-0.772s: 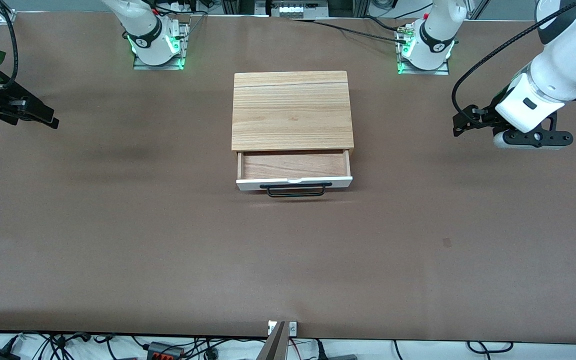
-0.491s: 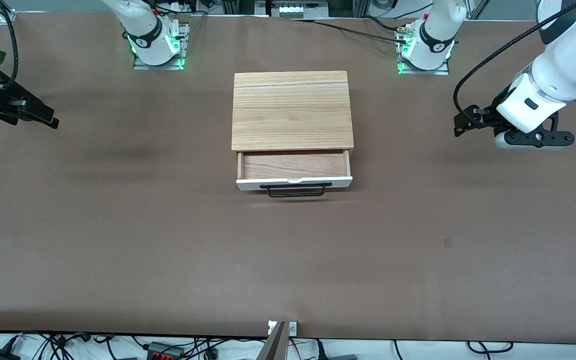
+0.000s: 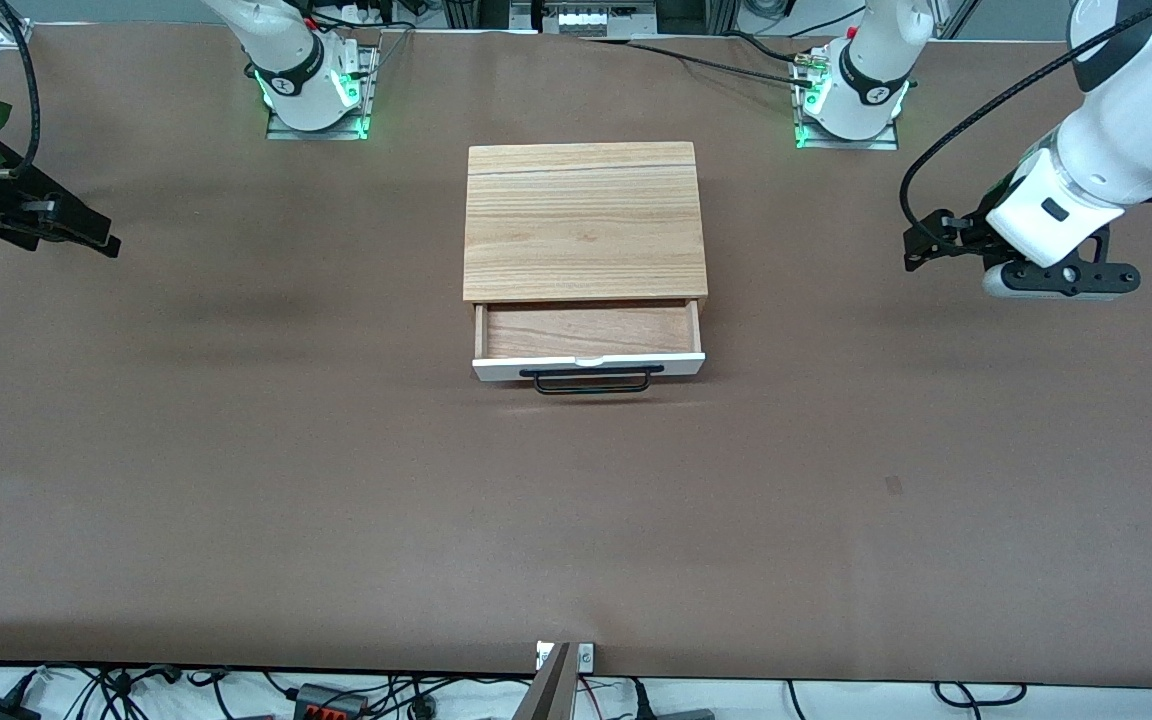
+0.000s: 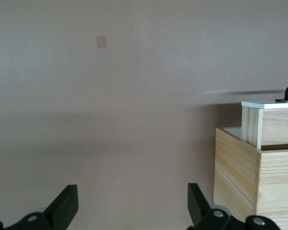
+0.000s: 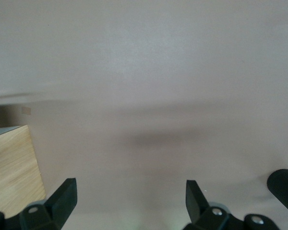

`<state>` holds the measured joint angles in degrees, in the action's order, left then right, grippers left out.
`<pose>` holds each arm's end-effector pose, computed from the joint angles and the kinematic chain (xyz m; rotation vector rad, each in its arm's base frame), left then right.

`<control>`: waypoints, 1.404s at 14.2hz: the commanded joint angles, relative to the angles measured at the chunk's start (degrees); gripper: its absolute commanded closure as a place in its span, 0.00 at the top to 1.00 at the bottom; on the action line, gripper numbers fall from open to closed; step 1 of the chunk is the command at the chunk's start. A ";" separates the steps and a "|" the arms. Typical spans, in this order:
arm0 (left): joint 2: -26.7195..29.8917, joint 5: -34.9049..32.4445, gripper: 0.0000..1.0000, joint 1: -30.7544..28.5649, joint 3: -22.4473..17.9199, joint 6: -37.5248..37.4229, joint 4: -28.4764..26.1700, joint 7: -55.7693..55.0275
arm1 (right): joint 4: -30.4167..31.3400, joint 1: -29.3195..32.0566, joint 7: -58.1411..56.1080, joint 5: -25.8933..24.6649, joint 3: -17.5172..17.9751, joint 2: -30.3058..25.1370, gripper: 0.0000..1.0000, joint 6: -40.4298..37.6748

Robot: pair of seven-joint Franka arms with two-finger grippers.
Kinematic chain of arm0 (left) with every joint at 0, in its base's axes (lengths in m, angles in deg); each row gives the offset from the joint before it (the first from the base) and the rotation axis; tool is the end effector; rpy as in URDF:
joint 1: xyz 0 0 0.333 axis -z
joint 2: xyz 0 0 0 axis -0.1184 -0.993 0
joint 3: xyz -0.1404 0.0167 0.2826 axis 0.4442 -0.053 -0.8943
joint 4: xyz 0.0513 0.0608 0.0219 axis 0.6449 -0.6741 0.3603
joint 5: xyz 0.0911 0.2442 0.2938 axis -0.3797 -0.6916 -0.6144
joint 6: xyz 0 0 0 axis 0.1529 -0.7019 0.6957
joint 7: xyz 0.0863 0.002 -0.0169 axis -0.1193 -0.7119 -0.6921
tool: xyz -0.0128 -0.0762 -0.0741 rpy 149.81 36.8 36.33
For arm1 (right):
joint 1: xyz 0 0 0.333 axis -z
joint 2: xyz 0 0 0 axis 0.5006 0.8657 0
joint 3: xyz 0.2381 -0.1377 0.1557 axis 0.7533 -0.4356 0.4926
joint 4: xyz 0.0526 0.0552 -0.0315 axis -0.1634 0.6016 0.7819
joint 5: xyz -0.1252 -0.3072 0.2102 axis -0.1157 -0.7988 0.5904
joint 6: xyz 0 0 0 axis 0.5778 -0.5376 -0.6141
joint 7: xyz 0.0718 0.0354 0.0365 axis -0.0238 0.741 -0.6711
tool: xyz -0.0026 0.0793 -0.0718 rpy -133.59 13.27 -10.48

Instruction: Close drawer with both arms simultaneously

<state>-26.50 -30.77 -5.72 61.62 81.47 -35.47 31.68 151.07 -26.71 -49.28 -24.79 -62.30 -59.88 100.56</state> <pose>0.5479 -0.0941 0.5466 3.0829 0.0130 -0.1115 0.5549 -0.0139 0.5824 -3.1144 0.1240 0.1207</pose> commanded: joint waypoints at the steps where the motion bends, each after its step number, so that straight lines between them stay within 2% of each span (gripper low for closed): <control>1: -6.12 -0.92 1.00 1.11 1.58 0.60 5.69 -0.02 | -0.16 -0.34 0.17 -0.17 0.45 1.15 1.00 -0.04; 3: -10.77 -1.09 1.00 1.55 3.86 3.14 8.15 -1.60 | -0.24 -0.17 0.53 0.09 0.45 1.50 1.00 0.83; 5: -15.34 -1.44 1.00 1.38 8.07 5.17 10.26 -5.63 | -0.77 -0.25 0.26 0.01 0.54 4.48 1.00 1.10; 6: -18.67 -1.62 1.00 1.38 9.22 5.18 13.06 -7.13 | -1.55 -1.13 0.00 -0.08 0.63 6.41 1.00 0.84; 7: -21.14 -1.62 1.00 1.64 9.41 5.18 15.08 -7.32 | -1.74 -2.35 -0.01 -0.08 0.63 7.47 1.00 1.36; 9: -24.84 -1.27 1.00 1.99 9.50 5.52 15.81 -7.76 | -1.82 -5.43 0.08 0.18 0.63 10.54 1.00 3.64; 14: -30.39 -1.18 1.00 3.57 9.50 13.51 16.86 -8.55 | -1.74 -13.69 1.04 0.97 0.63 16.61 1.00 16.90; 18: -33.29 -1.36 1.00 4.36 11.78 18.36 16.86 -9.69 | -1.74 -15.72 0.79 16.94 0.63 21.71 1.00 24.82; 20: -33.73 -1.62 1.00 5.41 11.78 18.97 16.69 -10.84 | -1.74 -17.91 0.96 20.91 0.63 23.64 1.00 29.38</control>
<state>-58.76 -30.78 -1.16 72.87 100.08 -20.64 22.74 150.66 -42.72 -48.36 -7.43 -61.45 -38.41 126.99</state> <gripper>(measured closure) 0.000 0.000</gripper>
